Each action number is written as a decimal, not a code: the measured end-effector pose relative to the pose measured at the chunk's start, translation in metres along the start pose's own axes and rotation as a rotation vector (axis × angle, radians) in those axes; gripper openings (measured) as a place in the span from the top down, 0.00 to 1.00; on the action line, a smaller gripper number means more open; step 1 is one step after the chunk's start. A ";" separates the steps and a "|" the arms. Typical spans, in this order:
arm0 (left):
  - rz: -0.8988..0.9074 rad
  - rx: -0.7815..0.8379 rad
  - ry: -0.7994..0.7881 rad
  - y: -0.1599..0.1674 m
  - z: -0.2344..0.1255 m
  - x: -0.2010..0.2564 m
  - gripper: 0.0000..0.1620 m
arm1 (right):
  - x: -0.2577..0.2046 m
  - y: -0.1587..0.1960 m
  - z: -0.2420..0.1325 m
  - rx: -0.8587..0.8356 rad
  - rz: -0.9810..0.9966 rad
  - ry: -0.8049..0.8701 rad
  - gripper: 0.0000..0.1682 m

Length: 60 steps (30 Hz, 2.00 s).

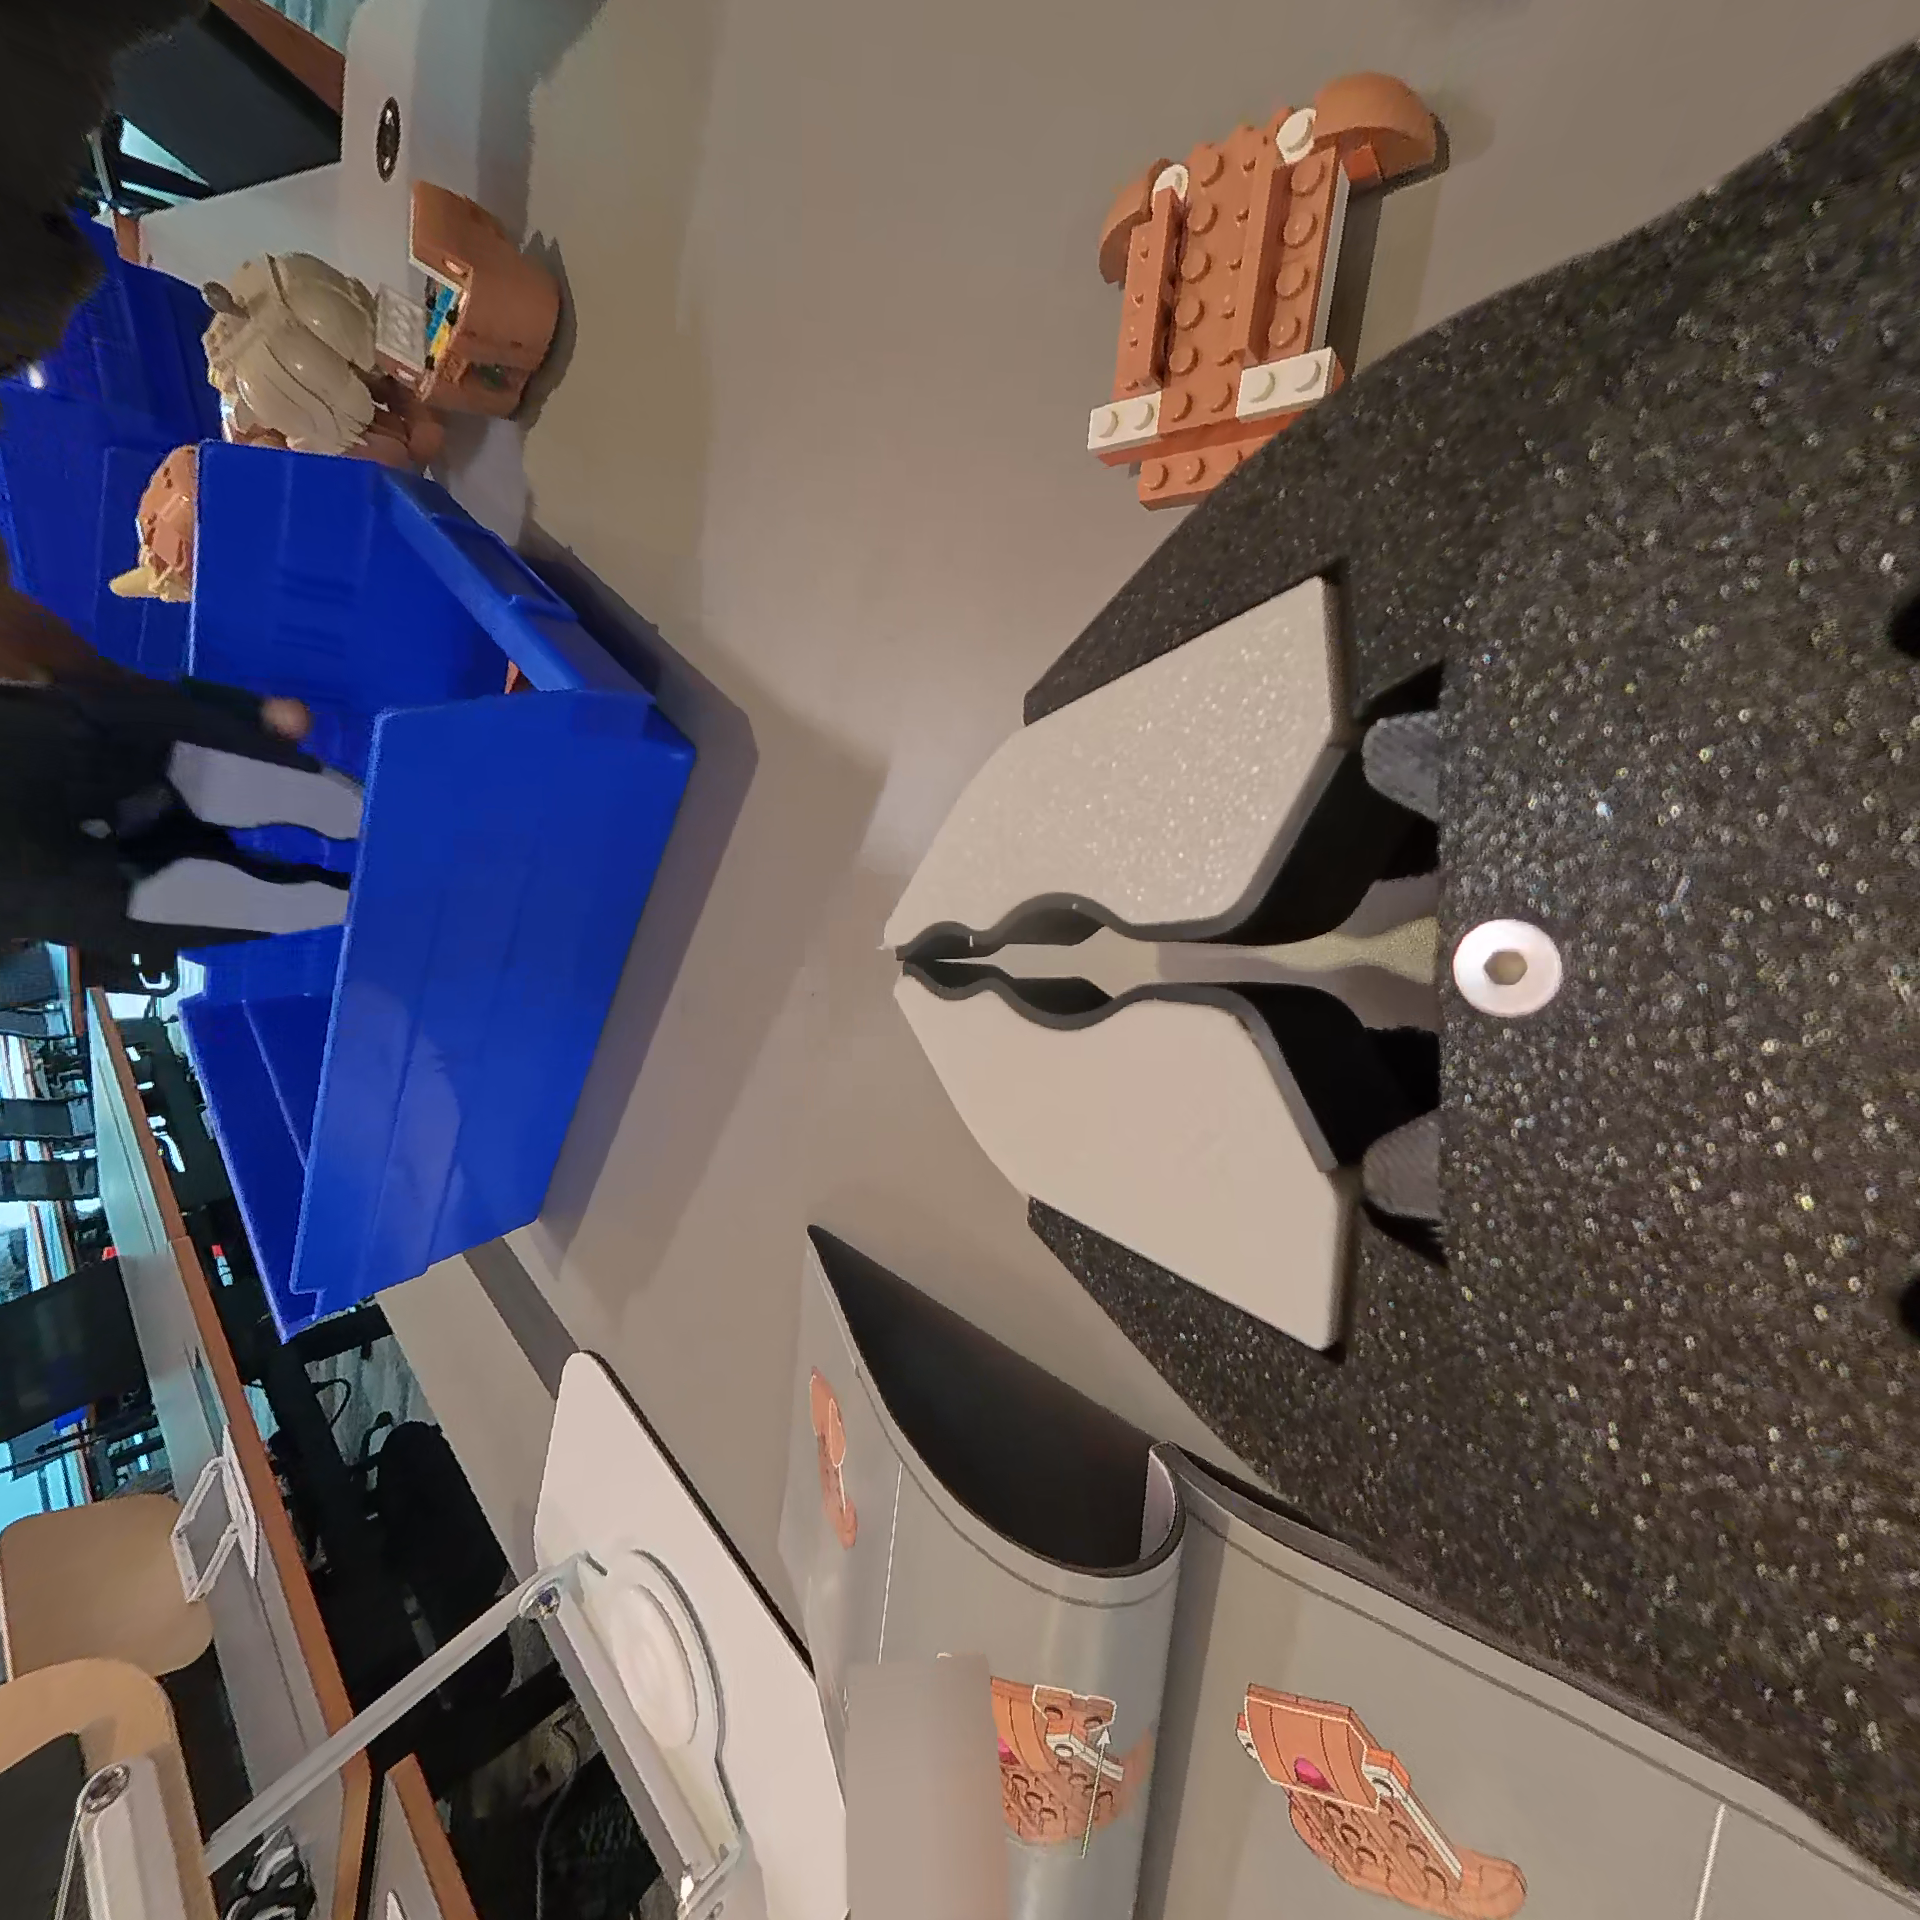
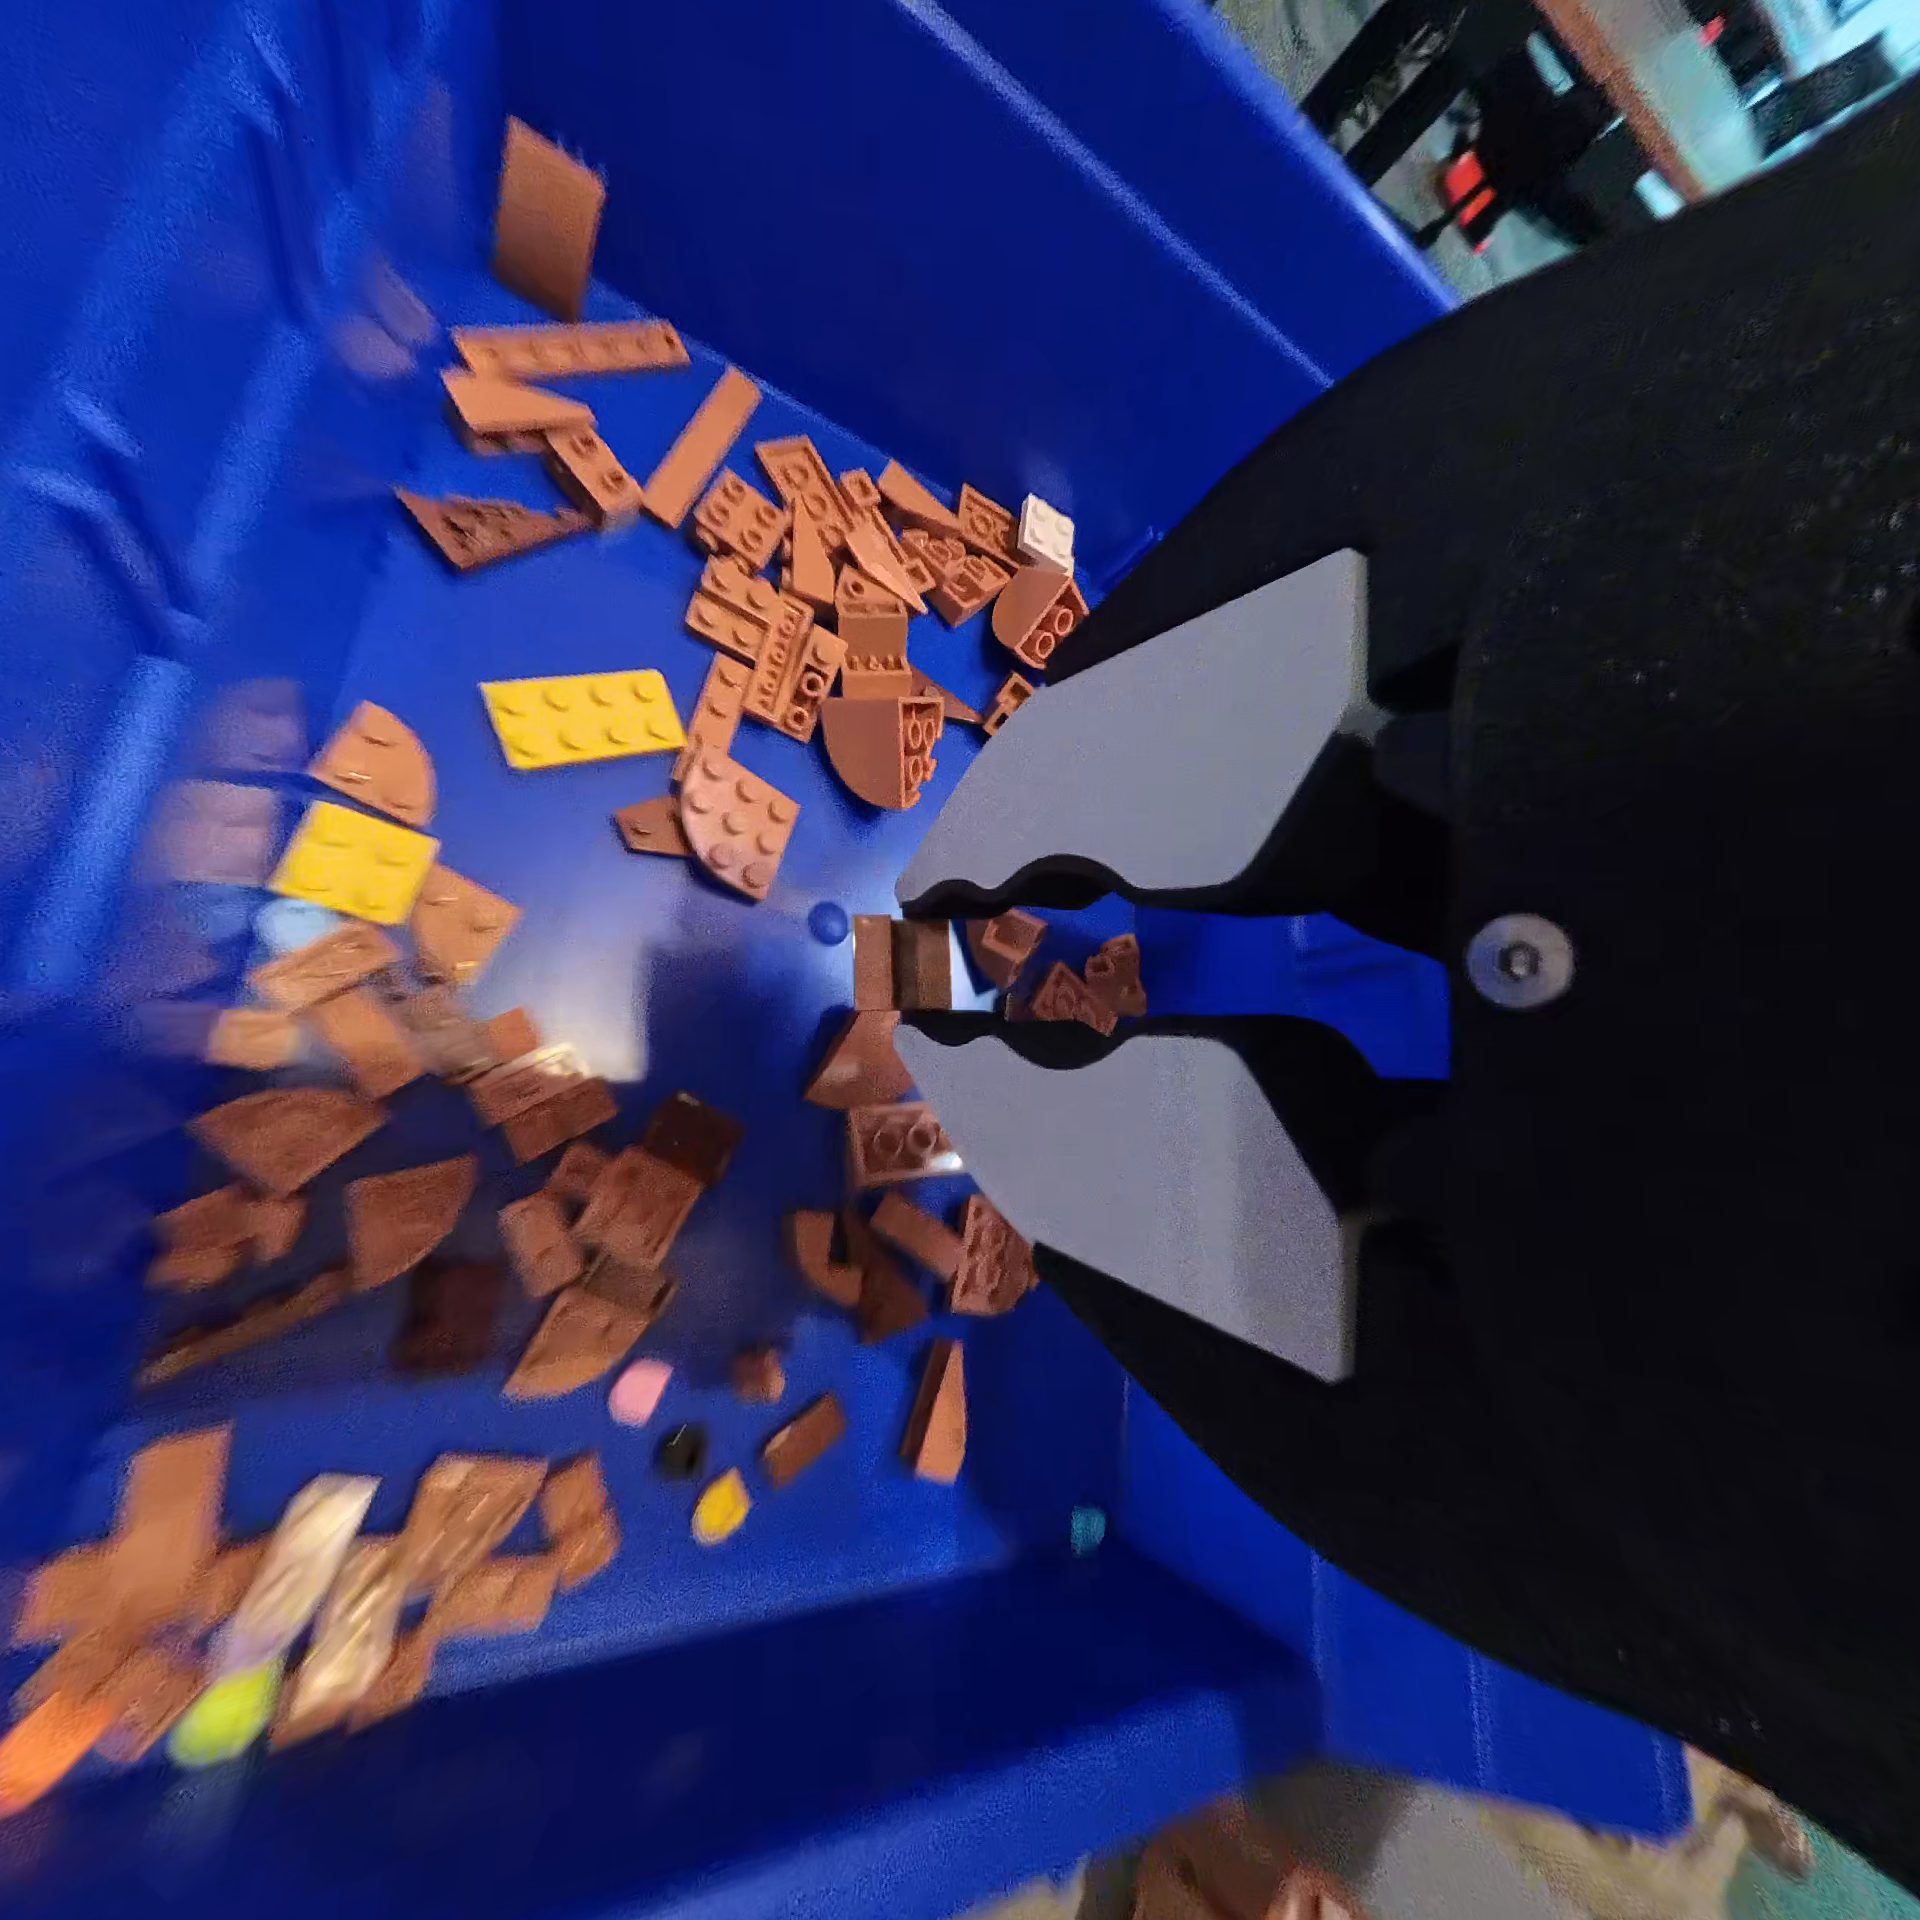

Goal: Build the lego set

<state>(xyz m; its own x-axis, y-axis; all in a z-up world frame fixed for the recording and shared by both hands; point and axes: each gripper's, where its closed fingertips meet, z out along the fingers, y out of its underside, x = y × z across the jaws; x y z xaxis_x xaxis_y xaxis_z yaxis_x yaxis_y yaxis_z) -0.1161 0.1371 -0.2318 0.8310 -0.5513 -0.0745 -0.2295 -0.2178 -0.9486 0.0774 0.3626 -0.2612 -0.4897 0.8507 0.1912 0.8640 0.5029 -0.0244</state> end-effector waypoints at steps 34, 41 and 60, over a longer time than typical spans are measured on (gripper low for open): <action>0.003 -0.027 0.010 0.002 0.003 0.006 1.00 | -0.186 -0.138 -0.005 0.386 0.113 -0.073 0.84; 0.028 -0.029 0.048 0.002 0.008 0.018 1.00 | -0.183 -0.144 -0.023 0.443 0.106 -0.071 0.82; -0.034 0.003 0.123 -0.001 0.009 0.029 1.00 | -0.169 -0.170 -0.028 0.552 0.143 -0.090 0.81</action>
<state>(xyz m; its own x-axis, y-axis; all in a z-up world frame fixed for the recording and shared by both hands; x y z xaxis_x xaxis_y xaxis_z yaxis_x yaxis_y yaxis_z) -0.0868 0.1289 -0.2357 0.7696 -0.6385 -0.0039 -0.2003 -0.2356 -0.9510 0.0167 0.1294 -0.2619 -0.4012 0.9137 0.0650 0.7451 0.3668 -0.5570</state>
